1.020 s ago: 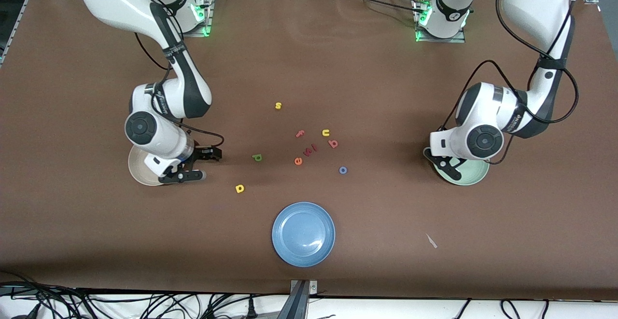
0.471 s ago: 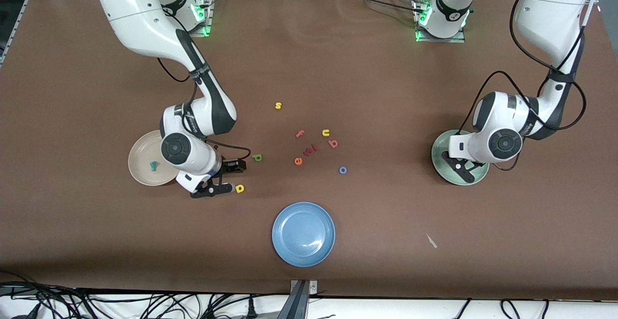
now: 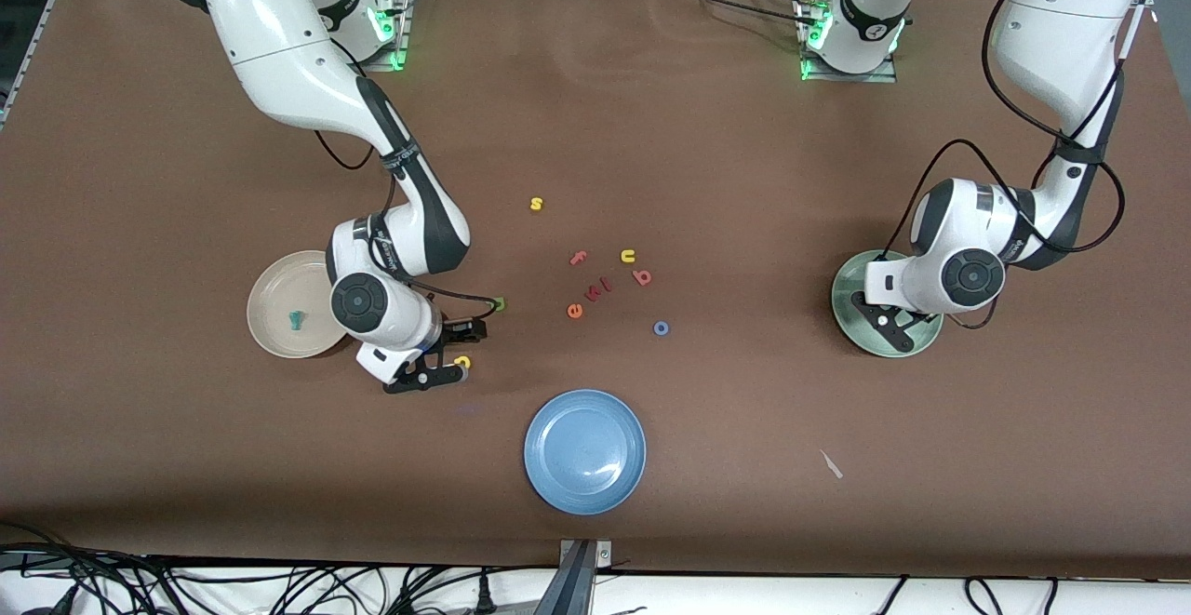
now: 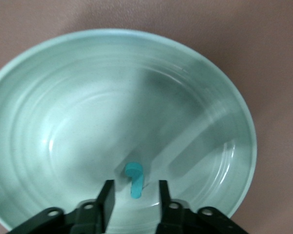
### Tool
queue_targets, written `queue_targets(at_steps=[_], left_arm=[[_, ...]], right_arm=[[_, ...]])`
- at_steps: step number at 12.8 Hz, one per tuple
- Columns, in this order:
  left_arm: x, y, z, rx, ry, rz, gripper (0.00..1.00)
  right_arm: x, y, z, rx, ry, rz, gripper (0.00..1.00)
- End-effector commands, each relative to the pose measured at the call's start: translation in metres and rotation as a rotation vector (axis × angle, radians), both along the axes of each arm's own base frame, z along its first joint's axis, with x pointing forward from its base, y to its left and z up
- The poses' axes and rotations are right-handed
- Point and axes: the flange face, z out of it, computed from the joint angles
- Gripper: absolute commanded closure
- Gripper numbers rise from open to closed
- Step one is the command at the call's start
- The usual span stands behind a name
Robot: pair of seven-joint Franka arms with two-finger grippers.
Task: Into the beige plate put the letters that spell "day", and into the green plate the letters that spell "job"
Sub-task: 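Grasp the yellow a with the right gripper, blue o with the left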
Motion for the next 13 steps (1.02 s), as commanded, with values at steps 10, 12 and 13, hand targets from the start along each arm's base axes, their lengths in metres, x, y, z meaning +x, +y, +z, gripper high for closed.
queue_targets(at_steps=[10,12,13], left_arm=[[0.014,-0.126,0.108,-0.130,-0.031,0.183,0.00],[0.018,-0.154,0.116,-0.111,-0.062,0.297,0.00],[0.017,-0.175,0.118,-0.096,-0.074,0.355,0.00]], right_arm=[[0.012,0.016,-0.003,0.013,-0.004,-0.001,0.35],[0.014,0.017,-0.004,0.014,-0.008,0.000,0.38],[0.016,0.018,-0.001,0.017,-0.014,0.000,0.38]])
